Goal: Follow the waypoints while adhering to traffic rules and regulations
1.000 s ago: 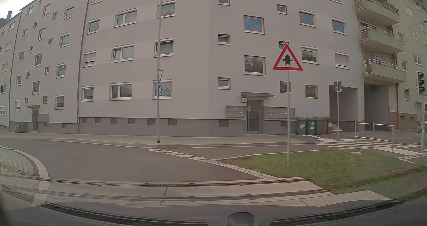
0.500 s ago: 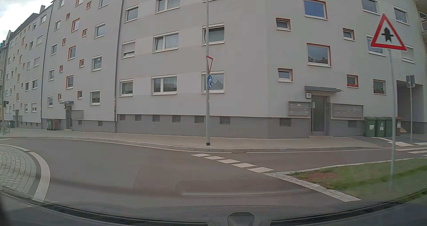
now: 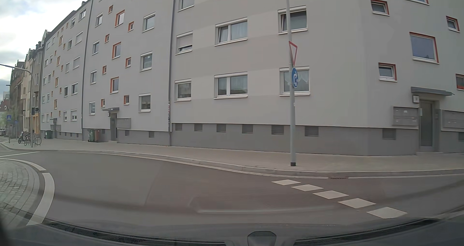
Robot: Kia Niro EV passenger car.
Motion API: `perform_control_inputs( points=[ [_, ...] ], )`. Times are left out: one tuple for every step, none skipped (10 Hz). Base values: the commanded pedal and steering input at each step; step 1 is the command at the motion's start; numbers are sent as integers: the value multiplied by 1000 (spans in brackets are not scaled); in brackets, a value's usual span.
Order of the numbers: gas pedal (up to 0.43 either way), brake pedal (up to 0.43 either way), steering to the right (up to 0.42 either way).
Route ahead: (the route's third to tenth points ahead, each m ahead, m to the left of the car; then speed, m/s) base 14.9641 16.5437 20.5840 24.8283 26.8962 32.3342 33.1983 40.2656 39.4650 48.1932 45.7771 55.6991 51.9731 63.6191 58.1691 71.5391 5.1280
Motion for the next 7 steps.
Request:
perform_control_inputs(
  points=[
    [47, 0, -315],
    [47, 0, -315],
    [47, 0, -317],
    [47, 0, -320],
    [47, 0, -322],
    [47, 0, -327],
    [47, 0, -329]
  ],
)
